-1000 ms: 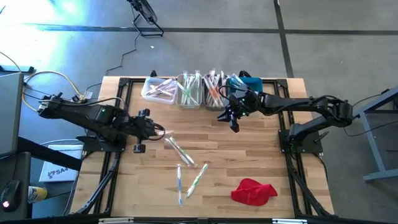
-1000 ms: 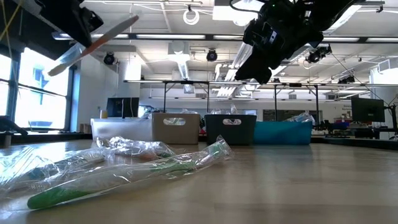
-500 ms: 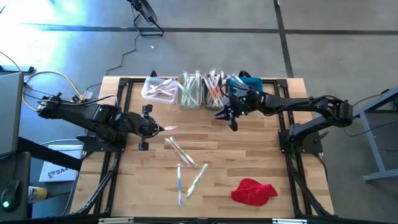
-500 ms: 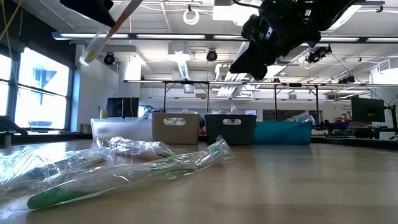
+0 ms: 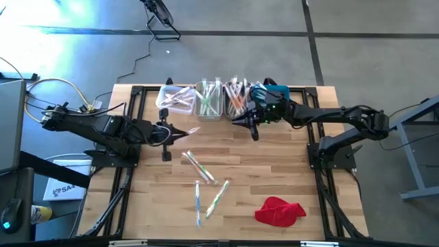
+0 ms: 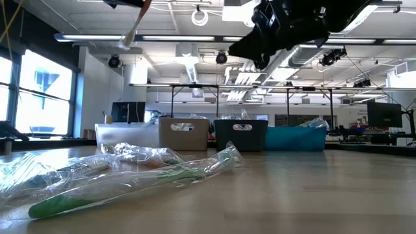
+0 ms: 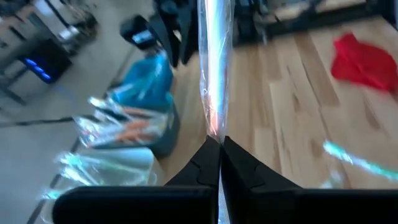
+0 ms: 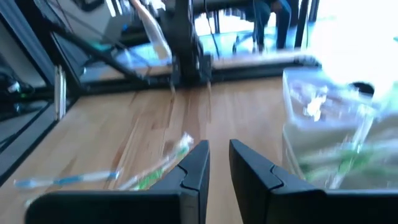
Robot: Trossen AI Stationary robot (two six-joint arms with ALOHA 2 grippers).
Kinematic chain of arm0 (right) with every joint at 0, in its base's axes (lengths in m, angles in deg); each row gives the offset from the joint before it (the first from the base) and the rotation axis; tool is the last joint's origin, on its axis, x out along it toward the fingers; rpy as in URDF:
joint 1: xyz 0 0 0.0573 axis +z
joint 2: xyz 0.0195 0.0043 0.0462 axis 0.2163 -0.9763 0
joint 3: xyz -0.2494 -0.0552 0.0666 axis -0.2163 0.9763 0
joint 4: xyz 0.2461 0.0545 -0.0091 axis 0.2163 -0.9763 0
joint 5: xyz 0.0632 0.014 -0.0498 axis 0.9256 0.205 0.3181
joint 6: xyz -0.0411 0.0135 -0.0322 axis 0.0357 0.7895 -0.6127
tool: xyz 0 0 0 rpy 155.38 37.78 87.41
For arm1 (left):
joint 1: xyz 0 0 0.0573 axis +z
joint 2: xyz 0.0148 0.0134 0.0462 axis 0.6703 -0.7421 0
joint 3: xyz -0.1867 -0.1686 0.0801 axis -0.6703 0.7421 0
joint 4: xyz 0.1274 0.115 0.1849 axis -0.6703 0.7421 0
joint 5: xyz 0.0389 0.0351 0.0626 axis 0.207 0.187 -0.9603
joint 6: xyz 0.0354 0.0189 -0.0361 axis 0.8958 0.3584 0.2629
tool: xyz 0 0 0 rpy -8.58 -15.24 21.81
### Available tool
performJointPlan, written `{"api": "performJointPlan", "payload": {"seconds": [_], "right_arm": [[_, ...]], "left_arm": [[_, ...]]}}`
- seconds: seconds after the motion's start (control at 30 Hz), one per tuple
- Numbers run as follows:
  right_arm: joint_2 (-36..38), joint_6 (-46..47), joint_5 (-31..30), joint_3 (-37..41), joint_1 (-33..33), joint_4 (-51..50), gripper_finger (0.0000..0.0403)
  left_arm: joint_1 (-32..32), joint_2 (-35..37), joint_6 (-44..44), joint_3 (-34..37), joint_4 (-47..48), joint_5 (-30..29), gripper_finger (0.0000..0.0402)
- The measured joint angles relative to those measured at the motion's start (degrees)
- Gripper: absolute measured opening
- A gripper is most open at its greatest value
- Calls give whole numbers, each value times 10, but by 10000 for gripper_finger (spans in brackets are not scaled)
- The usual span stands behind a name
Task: Pick & Place Toothbrushes
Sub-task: Put the orange toothbrush into the dark green bin
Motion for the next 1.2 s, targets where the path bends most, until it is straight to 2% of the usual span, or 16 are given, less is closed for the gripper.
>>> {"api": "performJointPlan", "payload": {"seconds": [0.13, 0.3, 0.5, 0.67, 0.77, 0.87, 1.0, 1.2], "right_arm": [[0, 0, 0, 0, 6, 61, 54], [0, -19, 0, 0, 30, 144, 54], [0, -78, -5, 0, 56, 169, 54], [0, -86, -9, 0, 58, 165, 54], [0, -70, -54, 0, 58, 165, 54], [0, -59, -116, 0, 58, 163, 54], [0, -60, -139, 0, 58, 161, 66], [-1, -54, -141, 0, 58, 161, 138]], "left_arm": [[10, -13, 3, 0, -55, -17, 0], [70, -44, -23, 0, -93, 0, 0], [170, -100, -32, 0, -146, 94, 0], [230, -126, -32, 0, -209, 236, 0], [249, -140, -23, 0, -244, 293, 0], [262, -154, -14, 0, -259, 331, 0], [275, -173, -13, 0, -268, 343, 0], [283, -206, -1, 0, -307, 387, 0]]}}
